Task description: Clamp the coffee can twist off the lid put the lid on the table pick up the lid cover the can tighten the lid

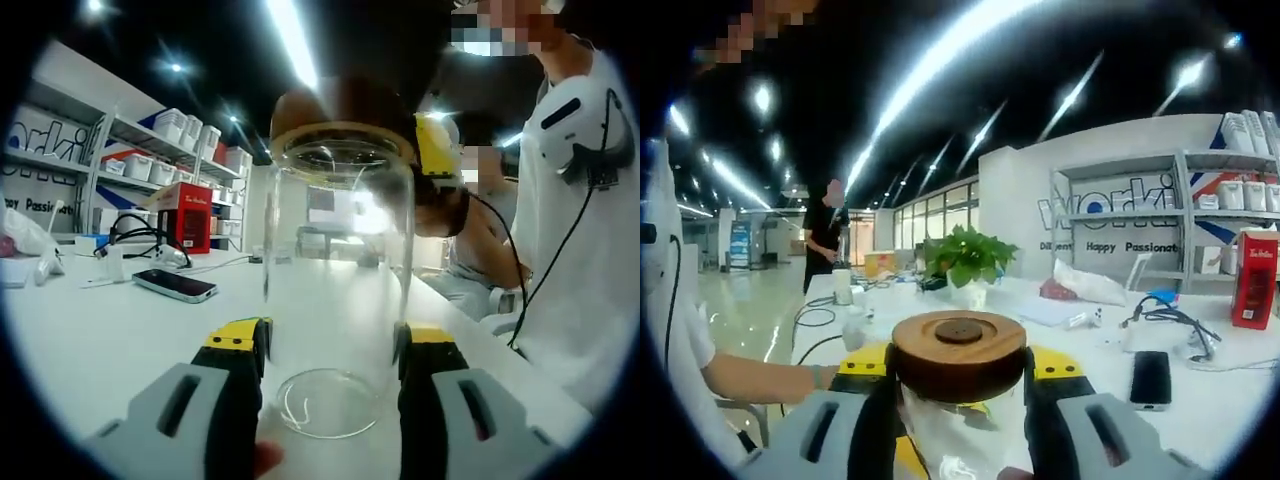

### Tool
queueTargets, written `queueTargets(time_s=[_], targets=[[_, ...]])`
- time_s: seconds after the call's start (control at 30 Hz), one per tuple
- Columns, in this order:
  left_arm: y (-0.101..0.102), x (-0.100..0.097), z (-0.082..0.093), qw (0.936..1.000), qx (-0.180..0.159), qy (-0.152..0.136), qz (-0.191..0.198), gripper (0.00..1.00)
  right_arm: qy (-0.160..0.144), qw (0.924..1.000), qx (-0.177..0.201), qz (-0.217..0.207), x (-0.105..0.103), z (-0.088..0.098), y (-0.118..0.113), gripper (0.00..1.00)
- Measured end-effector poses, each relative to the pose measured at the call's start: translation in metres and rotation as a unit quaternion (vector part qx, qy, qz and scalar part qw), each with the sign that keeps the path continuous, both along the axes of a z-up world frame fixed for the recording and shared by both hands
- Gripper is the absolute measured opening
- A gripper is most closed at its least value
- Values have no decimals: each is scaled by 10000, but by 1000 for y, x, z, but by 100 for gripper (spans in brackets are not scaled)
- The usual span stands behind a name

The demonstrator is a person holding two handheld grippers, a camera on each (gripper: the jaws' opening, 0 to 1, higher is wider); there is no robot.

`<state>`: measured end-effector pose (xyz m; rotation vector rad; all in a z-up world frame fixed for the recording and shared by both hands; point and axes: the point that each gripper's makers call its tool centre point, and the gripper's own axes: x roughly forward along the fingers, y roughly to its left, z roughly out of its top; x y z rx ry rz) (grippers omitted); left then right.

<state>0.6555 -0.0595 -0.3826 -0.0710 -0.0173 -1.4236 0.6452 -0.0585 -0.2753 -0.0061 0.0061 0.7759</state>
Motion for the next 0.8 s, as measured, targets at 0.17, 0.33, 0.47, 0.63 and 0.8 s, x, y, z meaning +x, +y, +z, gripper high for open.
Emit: queueTargets(time_s=[0.17, 0.33, 0.47, 0.63, 0.8], targets=[[0, 0, 0, 10000, -7, 0, -16, 43, -91, 9988, 79, -471, 2, 1, -2, 45], [-1, -1, 0, 10000, -5, 8, -18, 43, -286, 9956, 20, -890, -2, 1, -1, 45], [-1, -1, 0, 10000, -3, 6, -14, 43, -192, 9938, 193, -1082, -1, 0, -4, 45], [-1, -1, 0, 10000, -2, 5, -10, 43, -235, 9900, 202, -1373, -2, 0, -3, 45], [-1, 0, 0, 10000, 2, 5, -8, 43, -317, 9839, 217, -1746, -4, 0, -4, 45]])
